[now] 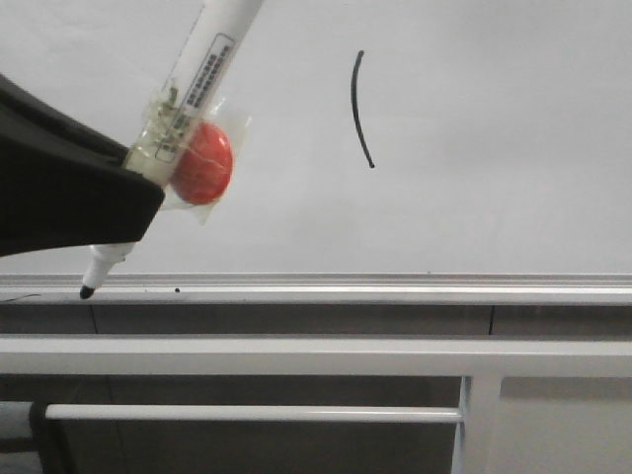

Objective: Write number 1 on whiteboard

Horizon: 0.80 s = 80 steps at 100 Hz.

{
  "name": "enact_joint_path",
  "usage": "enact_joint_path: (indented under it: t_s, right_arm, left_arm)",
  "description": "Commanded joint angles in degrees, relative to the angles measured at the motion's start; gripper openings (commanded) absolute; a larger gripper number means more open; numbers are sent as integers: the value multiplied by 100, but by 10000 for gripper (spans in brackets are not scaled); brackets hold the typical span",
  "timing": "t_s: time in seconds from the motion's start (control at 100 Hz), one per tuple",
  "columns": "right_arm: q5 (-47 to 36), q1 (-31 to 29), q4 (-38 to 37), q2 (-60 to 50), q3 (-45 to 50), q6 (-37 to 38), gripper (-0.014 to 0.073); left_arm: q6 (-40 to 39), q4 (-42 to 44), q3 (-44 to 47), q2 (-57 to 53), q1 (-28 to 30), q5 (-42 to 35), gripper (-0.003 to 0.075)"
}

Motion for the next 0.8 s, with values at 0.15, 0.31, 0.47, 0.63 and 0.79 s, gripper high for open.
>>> enact_joint_path:
  t_s: [0.15,0.31,0.47,0.63,0.79]
  right_arm:
    - [-332,3,-95,-347,396,-256,-64]
    - [-448,3,-31,-508,680,-256,-64]
    - [-771,3,7,-549,801,-256,-64]
    - [-834,3,21,-549,810,-256,-64]
    - [-894,3,21,-549,810,-256,-64]
  left_arm:
    - [-1226,903,-9,-90,-17,275,-20]
    - [-2151,1463,4,-90,-17,798,-20]
    - [-3210,1995,4,-2,-17,1259,-20]
    - [-4055,1995,181,312,-375,2164,-20]
    - [-4953,2006,278,860,-1286,3910,-20]
